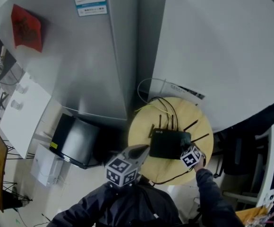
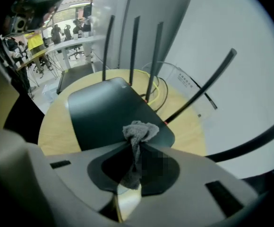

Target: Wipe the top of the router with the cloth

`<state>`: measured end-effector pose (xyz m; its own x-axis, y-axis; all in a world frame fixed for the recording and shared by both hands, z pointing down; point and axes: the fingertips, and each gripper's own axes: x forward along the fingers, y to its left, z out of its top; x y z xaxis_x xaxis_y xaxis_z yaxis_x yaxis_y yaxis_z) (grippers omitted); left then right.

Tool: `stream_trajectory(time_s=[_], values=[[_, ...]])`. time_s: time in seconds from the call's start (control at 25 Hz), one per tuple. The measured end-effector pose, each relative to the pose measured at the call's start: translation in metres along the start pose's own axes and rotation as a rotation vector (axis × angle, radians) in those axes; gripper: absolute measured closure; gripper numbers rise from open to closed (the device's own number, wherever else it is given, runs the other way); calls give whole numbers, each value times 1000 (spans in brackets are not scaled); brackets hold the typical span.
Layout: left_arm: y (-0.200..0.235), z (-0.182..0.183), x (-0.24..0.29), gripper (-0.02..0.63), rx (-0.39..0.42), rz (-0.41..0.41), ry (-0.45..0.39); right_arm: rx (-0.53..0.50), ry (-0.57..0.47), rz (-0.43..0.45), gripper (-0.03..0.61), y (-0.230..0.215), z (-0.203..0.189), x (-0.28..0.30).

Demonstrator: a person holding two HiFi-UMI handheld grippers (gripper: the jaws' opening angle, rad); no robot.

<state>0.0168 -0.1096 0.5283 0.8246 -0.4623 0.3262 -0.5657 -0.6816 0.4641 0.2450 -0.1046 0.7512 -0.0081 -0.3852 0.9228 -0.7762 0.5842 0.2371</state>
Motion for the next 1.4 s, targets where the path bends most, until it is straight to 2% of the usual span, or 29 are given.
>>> stream_trajectory(time_s=[0.24, 0.56, 0.72, 0.92, 1.2, 1.4], values=[[12, 3, 0, 612, -13, 29, -4, 42, 15, -67, 508, -41, 10, 19], [16, 6, 7, 612, -20, 28, 0, 36, 56, -52, 508, -40, 16, 33], [12, 7, 12, 612, -14, 11, 5, -10, 77, -12, 508, -29, 8, 28], [3, 6, 16, 612, 0, -19, 14, 37, 60, 52, 508, 0, -13, 15], [-18, -1, 19, 612, 21, -67, 28, 83, 23, 81, 508, 46, -38, -9], [-32, -7, 15, 612, 34, -83, 38, 127, 1, 67, 508, 56, -45, -16]])
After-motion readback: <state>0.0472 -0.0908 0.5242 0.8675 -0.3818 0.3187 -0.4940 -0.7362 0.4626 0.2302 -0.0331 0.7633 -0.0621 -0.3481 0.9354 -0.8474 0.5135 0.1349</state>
